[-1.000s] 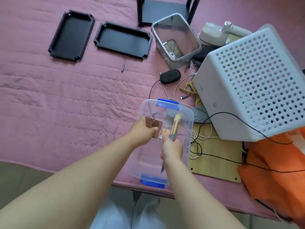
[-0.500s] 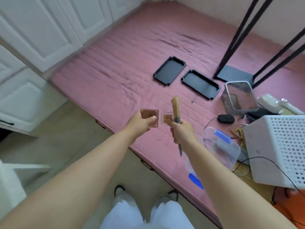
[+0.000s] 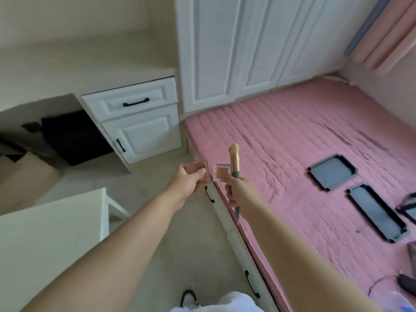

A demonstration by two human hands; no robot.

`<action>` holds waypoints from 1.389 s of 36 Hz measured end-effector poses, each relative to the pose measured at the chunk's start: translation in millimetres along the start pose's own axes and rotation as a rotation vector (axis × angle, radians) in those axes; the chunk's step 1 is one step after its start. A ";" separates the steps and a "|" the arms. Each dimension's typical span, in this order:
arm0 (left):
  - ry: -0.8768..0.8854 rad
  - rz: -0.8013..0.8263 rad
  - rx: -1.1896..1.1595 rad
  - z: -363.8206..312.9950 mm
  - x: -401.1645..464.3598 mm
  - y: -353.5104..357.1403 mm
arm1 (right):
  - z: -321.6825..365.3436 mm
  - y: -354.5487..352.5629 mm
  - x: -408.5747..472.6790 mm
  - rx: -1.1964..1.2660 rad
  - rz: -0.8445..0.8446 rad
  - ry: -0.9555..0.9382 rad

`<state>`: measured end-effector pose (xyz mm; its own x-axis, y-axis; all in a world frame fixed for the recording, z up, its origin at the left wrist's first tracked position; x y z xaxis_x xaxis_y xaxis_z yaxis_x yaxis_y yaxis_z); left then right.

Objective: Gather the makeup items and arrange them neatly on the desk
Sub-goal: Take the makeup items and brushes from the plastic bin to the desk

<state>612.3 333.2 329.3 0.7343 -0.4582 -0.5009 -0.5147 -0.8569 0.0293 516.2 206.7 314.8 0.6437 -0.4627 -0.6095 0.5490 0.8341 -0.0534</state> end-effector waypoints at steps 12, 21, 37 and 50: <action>-0.021 -0.211 -0.400 -52.2 68.5 -152.4 | 99.8 169.4 100.1 -0.189 0.216 -0.057; 0.018 -0.400 -0.434 -97.3 149.2 -256.0 | 179.6 289.1 180.7 -0.327 0.404 -0.056; -0.013 -0.477 -0.451 -135.1 271.7 -420.2 | 232.7 452.5 286.8 -0.341 0.447 0.059; -0.090 -0.576 -0.472 -175.6 379.3 -509.8 | 283.4 537.5 379.1 -0.293 0.448 0.103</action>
<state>1230.9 554.7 276.3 0.7809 0.0974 -0.6171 0.2000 -0.9748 0.0992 1206.4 394.5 279.1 0.7167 -0.0237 -0.6970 0.0524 0.9984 0.0199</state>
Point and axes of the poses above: each hand's wrist, its own x-axis towards the middle knuckle, its own y-axis out of the palm, z = x × y, the point moved 7 cm from there along x, towards the middle knuckle, and after that the axes turned 5 degrees about z, right-handed, at the moved point
